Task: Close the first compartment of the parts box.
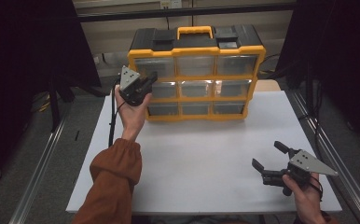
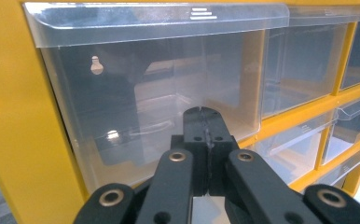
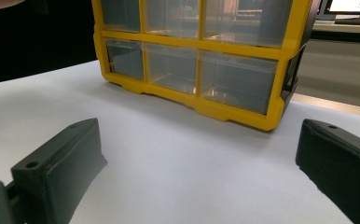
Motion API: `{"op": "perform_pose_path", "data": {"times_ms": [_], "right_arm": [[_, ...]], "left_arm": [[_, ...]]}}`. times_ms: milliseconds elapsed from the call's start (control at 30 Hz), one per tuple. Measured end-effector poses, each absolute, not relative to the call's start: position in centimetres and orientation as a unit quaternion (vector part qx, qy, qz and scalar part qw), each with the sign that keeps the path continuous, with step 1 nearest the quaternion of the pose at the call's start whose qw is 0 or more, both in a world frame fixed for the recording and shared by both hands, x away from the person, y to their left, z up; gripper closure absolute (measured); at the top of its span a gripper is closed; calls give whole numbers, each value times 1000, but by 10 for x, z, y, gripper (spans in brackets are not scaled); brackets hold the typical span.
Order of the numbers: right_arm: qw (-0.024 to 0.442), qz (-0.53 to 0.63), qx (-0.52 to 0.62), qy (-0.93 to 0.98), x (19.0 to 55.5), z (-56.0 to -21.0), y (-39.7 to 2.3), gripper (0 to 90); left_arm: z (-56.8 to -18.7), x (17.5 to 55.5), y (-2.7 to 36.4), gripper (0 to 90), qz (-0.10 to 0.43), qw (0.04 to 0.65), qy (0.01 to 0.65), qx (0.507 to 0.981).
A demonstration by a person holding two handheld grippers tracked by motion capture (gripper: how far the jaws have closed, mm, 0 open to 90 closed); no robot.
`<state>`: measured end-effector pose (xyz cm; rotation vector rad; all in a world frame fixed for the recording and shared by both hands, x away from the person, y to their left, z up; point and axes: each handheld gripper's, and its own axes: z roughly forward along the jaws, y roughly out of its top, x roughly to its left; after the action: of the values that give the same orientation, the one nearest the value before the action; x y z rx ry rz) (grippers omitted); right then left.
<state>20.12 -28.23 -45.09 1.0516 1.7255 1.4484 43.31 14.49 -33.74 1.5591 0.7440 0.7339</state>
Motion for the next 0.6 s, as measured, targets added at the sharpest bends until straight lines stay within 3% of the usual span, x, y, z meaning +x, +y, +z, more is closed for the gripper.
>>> {"op": "perform_pose_path", "data": {"times_ms": [600], "right_arm": [[322,551,400,658,201,-451,-282,6]], "left_arm": [[-340,438,144,900,317,591,325,667]]}}
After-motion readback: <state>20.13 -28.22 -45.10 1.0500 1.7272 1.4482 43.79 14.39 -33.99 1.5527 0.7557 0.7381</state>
